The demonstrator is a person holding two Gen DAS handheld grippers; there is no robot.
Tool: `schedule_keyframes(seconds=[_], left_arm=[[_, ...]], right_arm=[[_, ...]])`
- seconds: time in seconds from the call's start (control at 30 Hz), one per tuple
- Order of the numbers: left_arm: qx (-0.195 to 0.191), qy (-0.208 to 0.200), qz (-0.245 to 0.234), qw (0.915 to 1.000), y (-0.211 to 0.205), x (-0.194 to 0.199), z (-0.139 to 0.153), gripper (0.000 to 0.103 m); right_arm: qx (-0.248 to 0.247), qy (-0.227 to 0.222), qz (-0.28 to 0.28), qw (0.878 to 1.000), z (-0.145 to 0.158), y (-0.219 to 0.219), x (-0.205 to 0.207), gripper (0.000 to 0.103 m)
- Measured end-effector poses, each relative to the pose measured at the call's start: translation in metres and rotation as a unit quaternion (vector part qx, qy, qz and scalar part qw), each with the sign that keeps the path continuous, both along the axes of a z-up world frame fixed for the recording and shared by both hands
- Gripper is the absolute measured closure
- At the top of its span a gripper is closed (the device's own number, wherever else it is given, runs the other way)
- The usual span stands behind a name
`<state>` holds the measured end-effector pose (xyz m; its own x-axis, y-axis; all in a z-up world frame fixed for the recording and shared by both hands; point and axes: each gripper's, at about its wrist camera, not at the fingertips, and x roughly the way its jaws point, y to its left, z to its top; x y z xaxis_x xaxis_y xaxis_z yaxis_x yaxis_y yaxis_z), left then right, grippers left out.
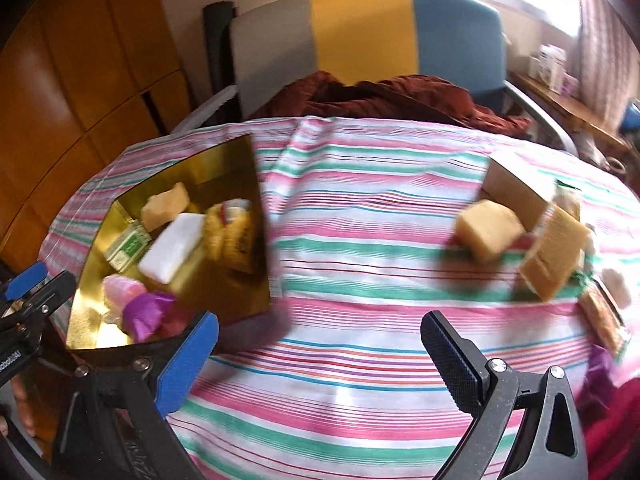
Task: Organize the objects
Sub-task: 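Move both tools back toward the sponges and cracker packs, then grasp a yellow sponge with the left tool while the right tool grasps a cracker pack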
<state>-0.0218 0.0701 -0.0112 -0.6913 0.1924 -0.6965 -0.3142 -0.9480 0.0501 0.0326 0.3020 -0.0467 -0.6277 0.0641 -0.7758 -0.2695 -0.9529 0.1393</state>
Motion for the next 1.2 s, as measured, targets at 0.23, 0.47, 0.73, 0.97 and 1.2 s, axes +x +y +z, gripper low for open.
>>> schedule_keyframes(seconds=[0.23, 0.47, 0.73, 0.97, 1.2], left_arm=[[0.035, -0.033, -0.057, 0.9972, 0.024, 0.000, -0.005, 0.019], [0.041, -0.071, -0.076, 0.9937, 0.048, -0.005, -0.014, 0.021], [0.027, -0.077, -0.167, 0.9826, 0.108, -0.002, -0.008, 0.021], [-0.010, -0.072, -0.235, 0.9692, 0.183, -0.002, -0.013, 0.021], [-0.044, -0.088, -0.266, 0.9589, 0.245, -0.021, -0.035, 0.021]], right_arm=[[-0.032, -0.020, -0.085, 0.996, -0.002, 0.073, 0.036, 0.001], [-0.024, -0.021, -0.182, 0.983, 0.016, 0.145, 0.086, 0.001], [-0.035, 0.000, -0.273, 0.961, 0.029, 0.205, 0.124, 0.001], [-0.067, 0.017, -0.270, 0.960, 0.022, 0.211, 0.126, 0.001], [-0.105, 0.039, -0.254, 0.961, 0.019, 0.213, 0.128, 0.001]])
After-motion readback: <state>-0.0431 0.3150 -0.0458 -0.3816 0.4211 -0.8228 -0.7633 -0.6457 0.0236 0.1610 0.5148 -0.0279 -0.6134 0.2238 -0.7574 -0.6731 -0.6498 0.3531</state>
